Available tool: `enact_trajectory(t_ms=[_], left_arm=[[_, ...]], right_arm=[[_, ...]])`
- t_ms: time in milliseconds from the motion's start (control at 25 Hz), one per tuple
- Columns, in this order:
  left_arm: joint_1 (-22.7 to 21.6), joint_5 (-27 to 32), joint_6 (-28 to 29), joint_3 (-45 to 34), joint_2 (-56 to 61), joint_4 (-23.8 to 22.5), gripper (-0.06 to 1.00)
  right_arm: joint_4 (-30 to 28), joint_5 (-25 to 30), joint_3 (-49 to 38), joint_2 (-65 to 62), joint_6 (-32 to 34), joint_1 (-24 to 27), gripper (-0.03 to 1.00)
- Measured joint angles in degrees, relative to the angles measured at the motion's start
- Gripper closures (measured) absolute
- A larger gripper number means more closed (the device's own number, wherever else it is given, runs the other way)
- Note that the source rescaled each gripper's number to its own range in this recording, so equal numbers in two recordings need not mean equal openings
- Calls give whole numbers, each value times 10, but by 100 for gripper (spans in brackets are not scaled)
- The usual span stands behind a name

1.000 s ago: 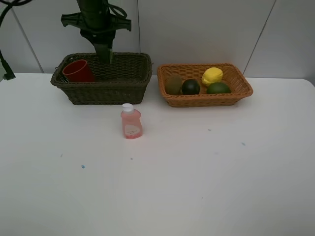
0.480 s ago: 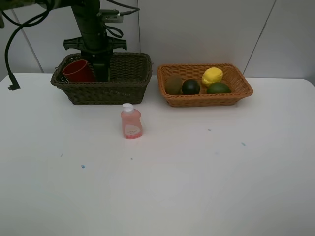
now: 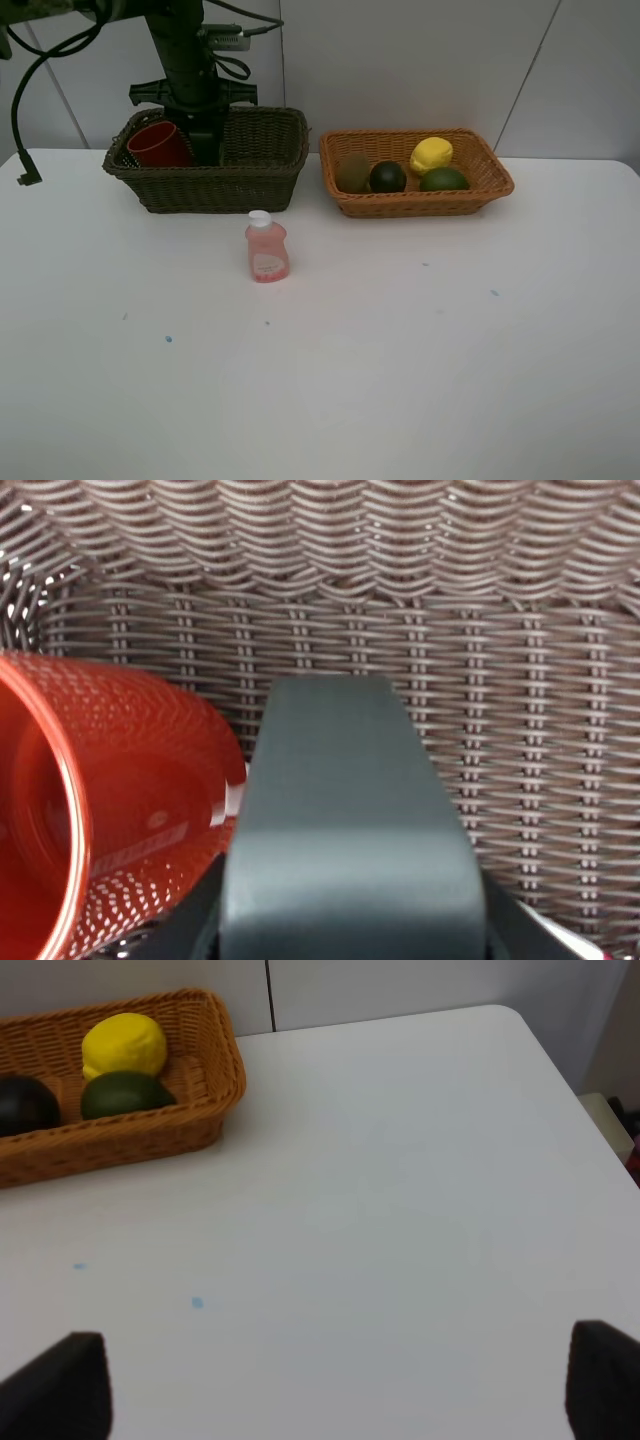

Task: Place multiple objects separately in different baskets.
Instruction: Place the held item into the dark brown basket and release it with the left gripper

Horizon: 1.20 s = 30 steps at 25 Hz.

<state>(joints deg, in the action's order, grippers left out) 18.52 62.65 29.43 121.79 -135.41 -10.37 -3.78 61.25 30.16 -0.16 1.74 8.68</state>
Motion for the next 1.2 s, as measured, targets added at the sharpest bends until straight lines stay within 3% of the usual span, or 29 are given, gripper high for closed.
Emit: enact_trajectory(t_ms=[1200], left_arm=[[-7, -1, -24, 0, -10, 22, 49]], right_arm=[[0, 0, 0, 0, 0, 0, -3]])
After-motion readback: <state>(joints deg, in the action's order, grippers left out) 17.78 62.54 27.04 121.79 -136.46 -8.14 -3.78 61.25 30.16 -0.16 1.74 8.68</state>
